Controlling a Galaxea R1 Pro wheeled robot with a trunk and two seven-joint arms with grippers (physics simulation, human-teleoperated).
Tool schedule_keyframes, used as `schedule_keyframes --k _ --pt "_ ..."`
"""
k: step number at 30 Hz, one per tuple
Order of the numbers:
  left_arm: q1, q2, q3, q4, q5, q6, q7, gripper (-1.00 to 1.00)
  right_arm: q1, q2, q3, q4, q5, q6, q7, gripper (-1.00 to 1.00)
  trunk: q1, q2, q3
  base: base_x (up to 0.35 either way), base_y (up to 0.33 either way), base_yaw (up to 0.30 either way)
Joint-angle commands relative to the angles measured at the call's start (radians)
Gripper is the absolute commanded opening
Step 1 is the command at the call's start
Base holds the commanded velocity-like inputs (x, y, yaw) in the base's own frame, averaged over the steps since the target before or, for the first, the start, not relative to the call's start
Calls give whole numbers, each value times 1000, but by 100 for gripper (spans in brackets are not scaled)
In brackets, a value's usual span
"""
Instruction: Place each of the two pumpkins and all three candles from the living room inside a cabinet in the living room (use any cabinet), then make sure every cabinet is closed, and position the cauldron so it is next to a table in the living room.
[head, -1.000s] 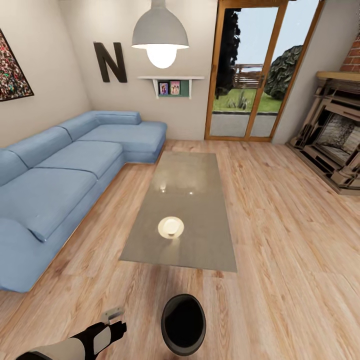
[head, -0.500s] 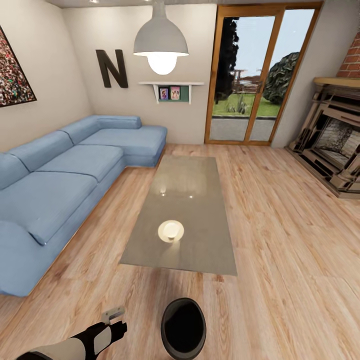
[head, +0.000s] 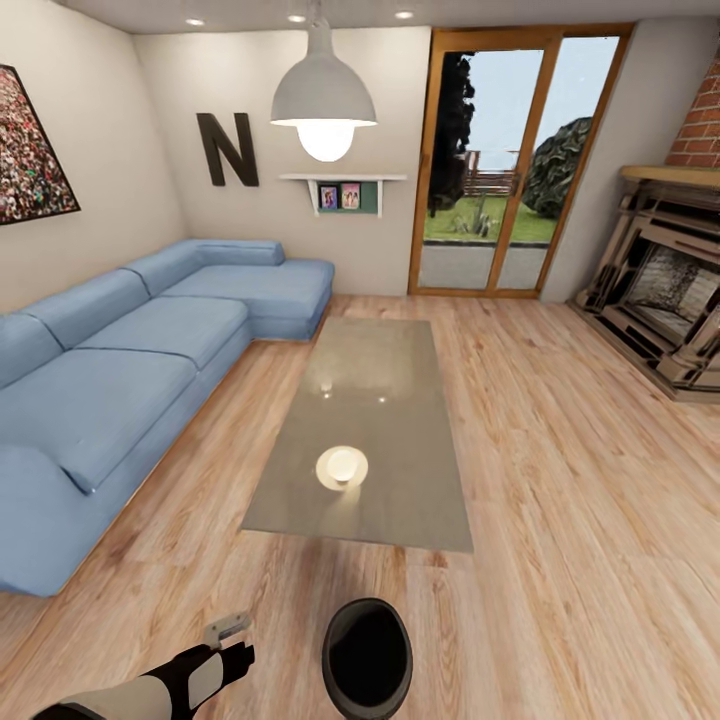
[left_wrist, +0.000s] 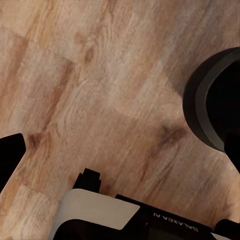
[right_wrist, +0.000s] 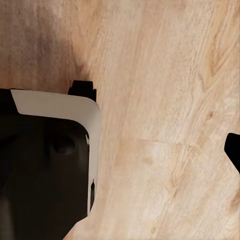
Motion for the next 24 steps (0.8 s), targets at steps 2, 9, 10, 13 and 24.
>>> schedule_keyframes --k 2,9,10,13,24 --pt "-1 0 -9 0 7 3 2 100 -1 0 -6 0 10 4 4 100 0 -1 2 -102 0 0" --pt "-1 -1 -9 0 7 3 2 100 -1 0 -7 0 10 4 4 100 0 -1 14 -105 0 0" --pt "-1 -1 -9 0 7 3 2 100 -1 0 -6 0 10 4 4 100 0 -1 15 -106 0 0" --pt "-1 -1 -9 0 7 3 2 100 -1 0 -6 0 10 4 4 100 0 -1 20 -106 0 0" --pt "-1 0 -8 0 7 3 2 100 -1 0 -6 0 10 4 4 100 0 -1 38 -73 0 0"
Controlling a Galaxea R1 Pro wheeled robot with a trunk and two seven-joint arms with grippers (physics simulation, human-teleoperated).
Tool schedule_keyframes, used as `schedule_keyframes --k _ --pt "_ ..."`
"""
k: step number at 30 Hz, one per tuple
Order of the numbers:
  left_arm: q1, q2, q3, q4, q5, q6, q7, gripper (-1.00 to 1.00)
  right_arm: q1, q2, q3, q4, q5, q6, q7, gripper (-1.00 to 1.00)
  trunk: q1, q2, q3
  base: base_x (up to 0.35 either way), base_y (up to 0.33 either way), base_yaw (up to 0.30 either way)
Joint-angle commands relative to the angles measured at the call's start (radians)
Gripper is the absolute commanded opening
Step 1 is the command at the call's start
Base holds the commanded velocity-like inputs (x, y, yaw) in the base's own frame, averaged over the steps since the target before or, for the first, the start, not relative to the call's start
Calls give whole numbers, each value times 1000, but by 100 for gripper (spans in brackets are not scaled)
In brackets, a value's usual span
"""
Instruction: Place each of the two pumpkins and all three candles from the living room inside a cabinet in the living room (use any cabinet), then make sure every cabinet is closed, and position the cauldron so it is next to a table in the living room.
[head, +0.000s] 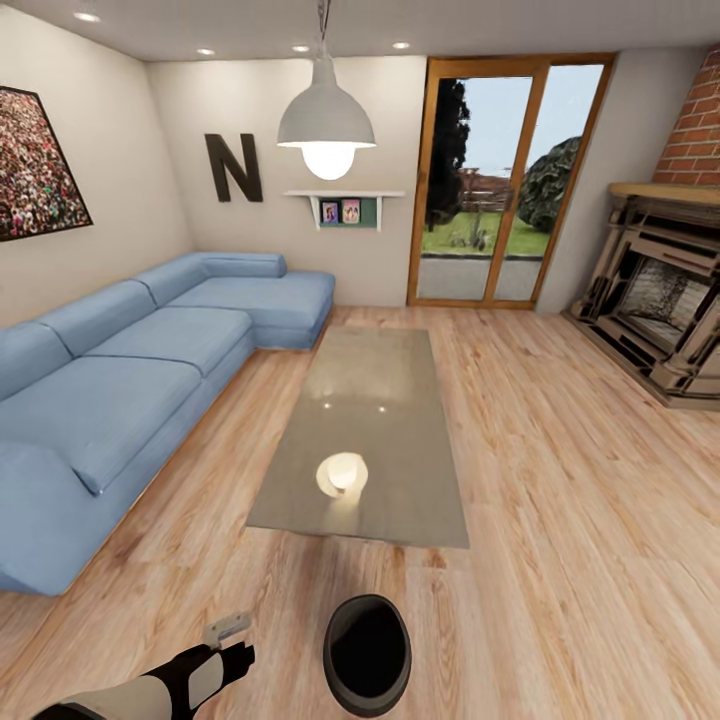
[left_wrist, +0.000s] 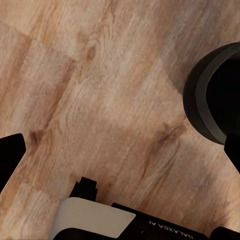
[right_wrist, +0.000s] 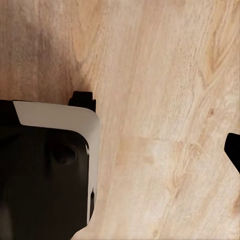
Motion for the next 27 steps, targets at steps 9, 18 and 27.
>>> schedule_keyframes --k 9,18,27 --pt "-1 0 -8 1 8 2 2 100 -1 2 -6 4 10 3 4 100 0 -1 13 -3 0 0" --pt "-1 1 -8 1 8 2 2 100 7 17 -7 29 11 -61 4 100 0 -1 28 0 0 0" --pt "40 2 -8 25 8 3 2 100 36 20 -8 34 5 -88 4 100 0 -1 43 0 0 0"
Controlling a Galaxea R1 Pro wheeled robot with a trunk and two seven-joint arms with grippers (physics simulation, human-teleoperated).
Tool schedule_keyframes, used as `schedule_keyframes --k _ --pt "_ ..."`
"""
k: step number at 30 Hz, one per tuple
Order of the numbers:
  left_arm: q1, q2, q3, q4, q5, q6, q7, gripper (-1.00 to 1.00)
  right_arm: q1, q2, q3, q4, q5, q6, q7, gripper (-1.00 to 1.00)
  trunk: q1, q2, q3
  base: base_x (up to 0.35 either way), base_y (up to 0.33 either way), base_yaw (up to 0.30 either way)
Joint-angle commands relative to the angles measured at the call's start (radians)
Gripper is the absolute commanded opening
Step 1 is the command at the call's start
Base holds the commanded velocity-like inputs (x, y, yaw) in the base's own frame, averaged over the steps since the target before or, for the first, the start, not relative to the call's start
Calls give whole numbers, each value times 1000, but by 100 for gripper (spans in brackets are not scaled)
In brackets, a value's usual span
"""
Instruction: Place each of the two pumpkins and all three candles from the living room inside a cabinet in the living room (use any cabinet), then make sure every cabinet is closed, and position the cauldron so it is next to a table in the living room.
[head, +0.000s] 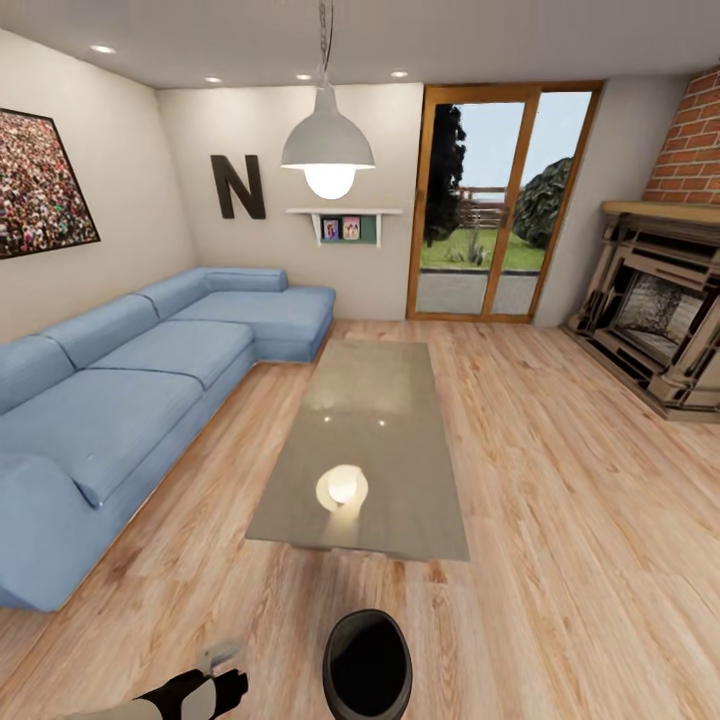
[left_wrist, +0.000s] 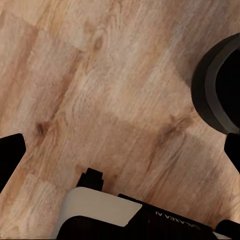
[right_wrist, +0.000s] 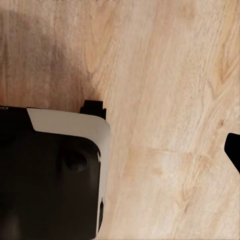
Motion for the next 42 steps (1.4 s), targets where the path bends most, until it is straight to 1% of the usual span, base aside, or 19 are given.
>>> schedule_keyframes --k 1,10,16,21,31,36,42 --pt "15 0 -9 1 7 3 1 100 -1 0 -6 1 9 1 3 100 0 -1 0 0 0 0" --pt "83 7 -8 4 7 0 2 100 4 1 -7 2 6 -1 3 100 0 -1 15 0 0 0" --pt "126 9 -8 4 5 0 3 100 7 12 -7 2 5 0 0 100 0 -1 25 0 0 0" --pt "132 8 -9 5 4 1 4 100 7 13 -7 2 5 4 -3 100 0 -1 33 0 0 0" --pt "137 7 -10 3 3 2 9 100 11 13 -8 2 9 6 -7 100 0 -1 35 0 0 0" --pt "138 7 -10 4 3 3 9 100 63 26 -8 3 10 4 -7 100 0 -1 35 0 0 0" --pt "138 7 -10 3 2 3 9 100 75 30 -8 3 10 3 -7 100 0 -1 35 0 0 0"
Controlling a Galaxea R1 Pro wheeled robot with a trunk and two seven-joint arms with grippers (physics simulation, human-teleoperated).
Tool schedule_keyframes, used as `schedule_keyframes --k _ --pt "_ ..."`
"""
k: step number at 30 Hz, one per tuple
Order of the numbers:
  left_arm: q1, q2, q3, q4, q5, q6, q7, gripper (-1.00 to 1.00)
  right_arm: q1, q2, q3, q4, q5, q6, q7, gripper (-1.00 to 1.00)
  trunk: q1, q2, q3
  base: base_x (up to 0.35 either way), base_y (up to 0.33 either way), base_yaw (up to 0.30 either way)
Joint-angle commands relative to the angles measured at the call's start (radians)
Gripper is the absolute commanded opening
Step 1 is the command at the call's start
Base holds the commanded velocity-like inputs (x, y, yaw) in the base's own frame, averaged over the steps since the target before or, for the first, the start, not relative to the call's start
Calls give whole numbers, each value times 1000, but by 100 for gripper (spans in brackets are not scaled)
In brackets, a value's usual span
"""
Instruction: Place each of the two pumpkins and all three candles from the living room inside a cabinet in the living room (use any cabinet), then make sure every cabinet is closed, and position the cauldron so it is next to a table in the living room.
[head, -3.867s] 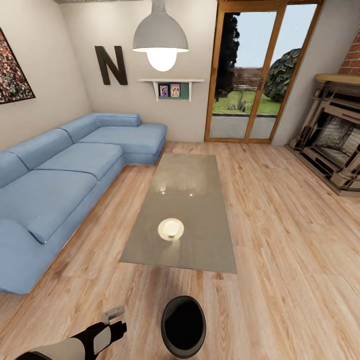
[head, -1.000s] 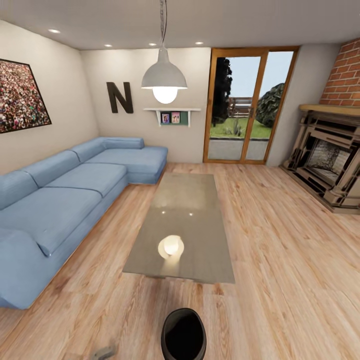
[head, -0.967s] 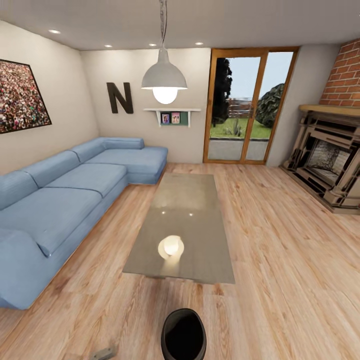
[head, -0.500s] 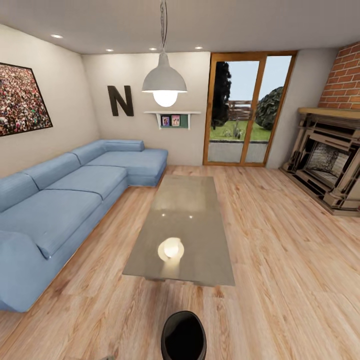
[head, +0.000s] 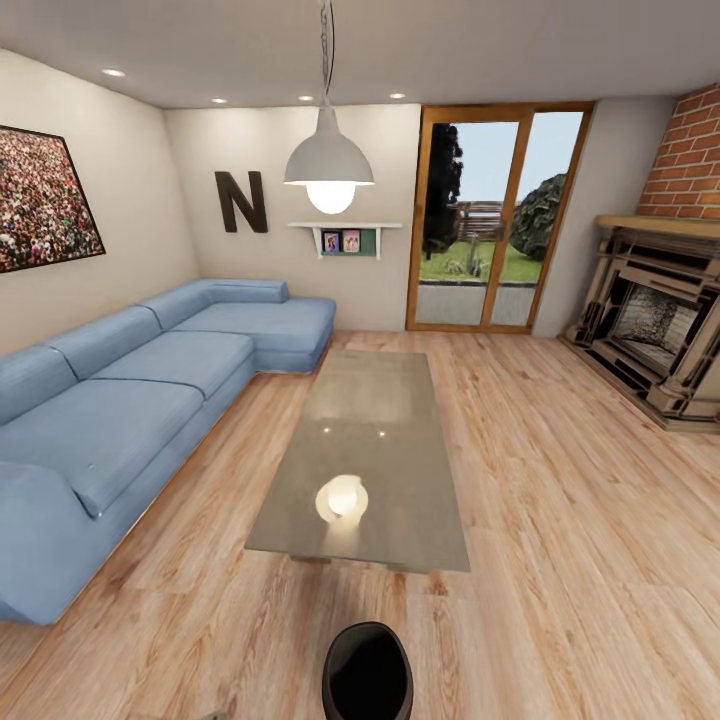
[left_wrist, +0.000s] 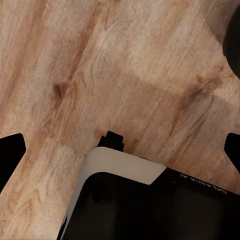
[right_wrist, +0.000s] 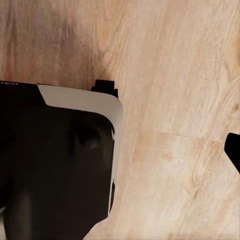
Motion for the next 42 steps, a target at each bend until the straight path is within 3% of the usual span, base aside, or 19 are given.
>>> schedule_keyframes --k 1,42 --pt "-1 0 -8 0 7 3 2 100 -1 0 -6 1 10 2 3 100 0 -1 -1 0 0 0" --pt "-1 0 -8 0 7 3 2 100 1 0 -6 1 10 1 3 100 0 -1 -1 0 0 0"
